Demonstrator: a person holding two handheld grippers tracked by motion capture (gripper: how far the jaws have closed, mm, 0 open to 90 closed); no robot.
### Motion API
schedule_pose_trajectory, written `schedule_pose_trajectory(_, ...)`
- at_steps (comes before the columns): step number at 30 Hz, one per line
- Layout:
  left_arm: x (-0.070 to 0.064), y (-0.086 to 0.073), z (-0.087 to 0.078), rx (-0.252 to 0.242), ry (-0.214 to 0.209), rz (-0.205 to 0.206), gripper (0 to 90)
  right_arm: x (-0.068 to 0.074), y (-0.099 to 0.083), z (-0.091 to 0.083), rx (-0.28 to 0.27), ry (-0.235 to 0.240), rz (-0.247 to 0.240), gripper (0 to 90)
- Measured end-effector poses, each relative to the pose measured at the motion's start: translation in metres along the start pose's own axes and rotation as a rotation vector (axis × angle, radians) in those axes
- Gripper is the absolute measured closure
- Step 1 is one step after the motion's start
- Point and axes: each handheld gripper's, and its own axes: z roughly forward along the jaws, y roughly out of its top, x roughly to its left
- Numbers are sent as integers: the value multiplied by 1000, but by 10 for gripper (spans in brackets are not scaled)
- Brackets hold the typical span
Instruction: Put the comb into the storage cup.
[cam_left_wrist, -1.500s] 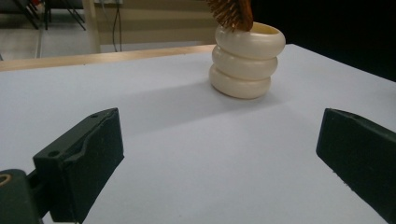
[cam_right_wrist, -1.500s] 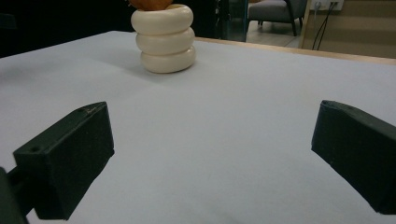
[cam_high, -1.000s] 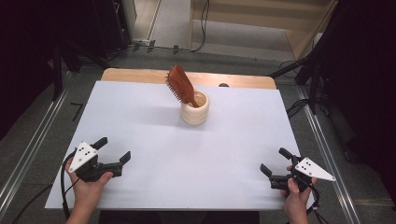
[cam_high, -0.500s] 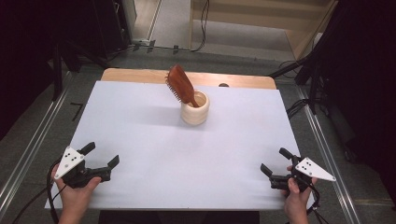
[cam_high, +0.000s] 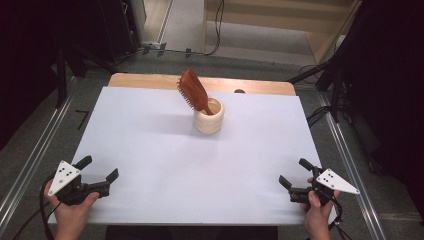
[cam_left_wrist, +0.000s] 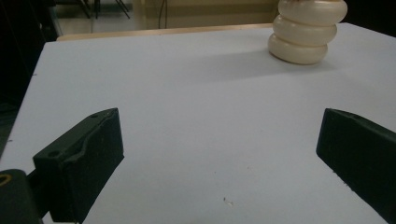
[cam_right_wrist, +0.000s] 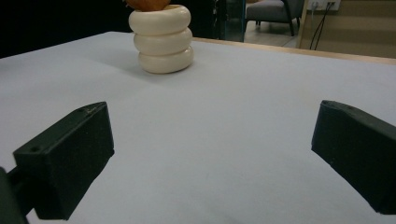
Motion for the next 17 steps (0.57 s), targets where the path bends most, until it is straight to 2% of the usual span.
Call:
schedule_pose_trajectory(1,2,-1,-1,1,3,2,11,0,0,0,-1,-2,-5,0)
schedule_pose_trajectory(4,6,-4,0,-12,0,-29,11,0,0,1,2,0,-4,0)
schedule_pose_trajectory(9,4,-6,3,1,1,-14,11,0,0,1,-3,-1,1,0)
schedule_pose_trajectory(17,4,-7,4,5,-4,-30,10,0,0,1,4,-8,0,0)
